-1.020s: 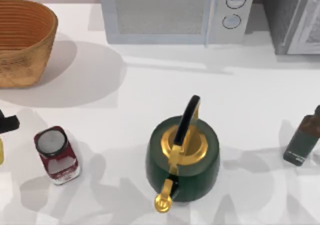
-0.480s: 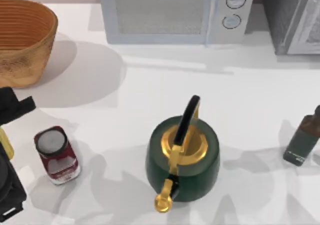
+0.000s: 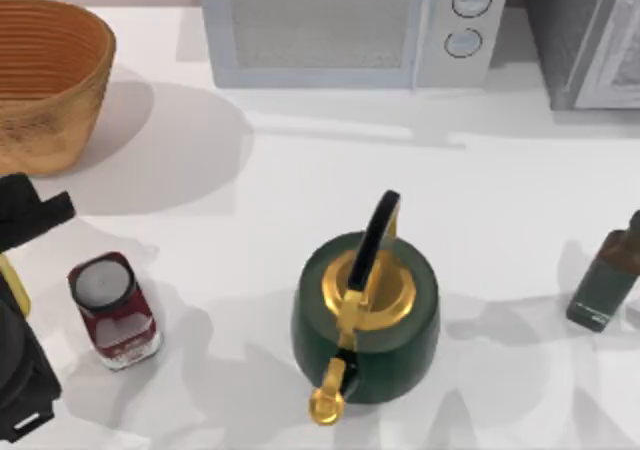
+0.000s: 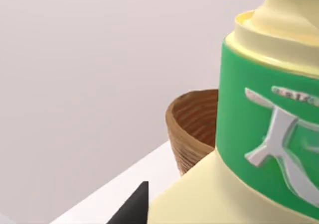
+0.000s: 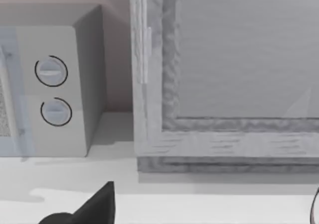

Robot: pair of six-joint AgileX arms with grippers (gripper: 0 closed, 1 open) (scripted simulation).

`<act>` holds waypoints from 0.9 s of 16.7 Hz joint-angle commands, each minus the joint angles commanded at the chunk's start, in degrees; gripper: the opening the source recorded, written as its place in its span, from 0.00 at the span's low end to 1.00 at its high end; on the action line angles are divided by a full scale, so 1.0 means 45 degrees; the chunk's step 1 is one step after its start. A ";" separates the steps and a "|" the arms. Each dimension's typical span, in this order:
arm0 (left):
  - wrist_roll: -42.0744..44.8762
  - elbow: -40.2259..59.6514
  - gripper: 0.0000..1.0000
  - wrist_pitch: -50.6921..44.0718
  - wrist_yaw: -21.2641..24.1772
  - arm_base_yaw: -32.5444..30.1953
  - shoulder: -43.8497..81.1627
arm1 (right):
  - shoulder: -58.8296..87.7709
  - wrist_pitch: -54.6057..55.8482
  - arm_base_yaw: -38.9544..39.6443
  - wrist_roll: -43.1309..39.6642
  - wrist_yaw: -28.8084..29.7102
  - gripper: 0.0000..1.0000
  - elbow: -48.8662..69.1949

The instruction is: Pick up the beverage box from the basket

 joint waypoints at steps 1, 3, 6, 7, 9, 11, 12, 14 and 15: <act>0.0000 -0.0029 0.00 0.0135 0.0053 0.0062 0.0158 | 0.0000 0.0000 0.0000 0.0000 0.0000 1.00 0.0000; -0.0017 -0.0104 0.00 0.0753 0.0293 0.0315 0.0784 | 0.0000 0.0000 0.0000 0.0000 0.0000 1.00 0.0000; -0.0094 -0.0210 0.00 0.2350 0.0923 0.0943 0.2226 | 0.0000 0.0000 0.0000 0.0000 0.0000 1.00 0.0000; -0.0124 -0.0247 0.00 0.2977 0.1176 0.1193 0.2786 | 0.0000 0.0000 0.0000 0.0000 0.0000 1.00 0.0000; -0.0179 -0.0333 0.00 0.4236 0.1708 0.1708 0.3931 | 0.0000 0.0000 0.0000 0.0000 0.0000 1.00 0.0000; -0.0220 -0.0429 0.00 0.5375 0.2222 0.2189 0.4994 | 0.0000 0.0000 0.0000 0.0000 0.0000 1.00 0.0000; -0.0233 -0.0477 0.00 0.5854 0.2449 0.2394 0.5450 | 0.0000 0.0000 0.0000 0.0000 0.0000 1.00 0.0000; -0.0246 -0.0556 0.00 0.6555 0.2796 0.2693 0.6130 | 0.0000 0.0000 0.0000 0.0000 0.0000 1.00 0.0000; -0.0247 -0.0579 0.00 0.6739 0.2893 0.2771 0.6315 | 0.0000 0.0000 0.0000 0.0000 0.0000 1.00 0.0000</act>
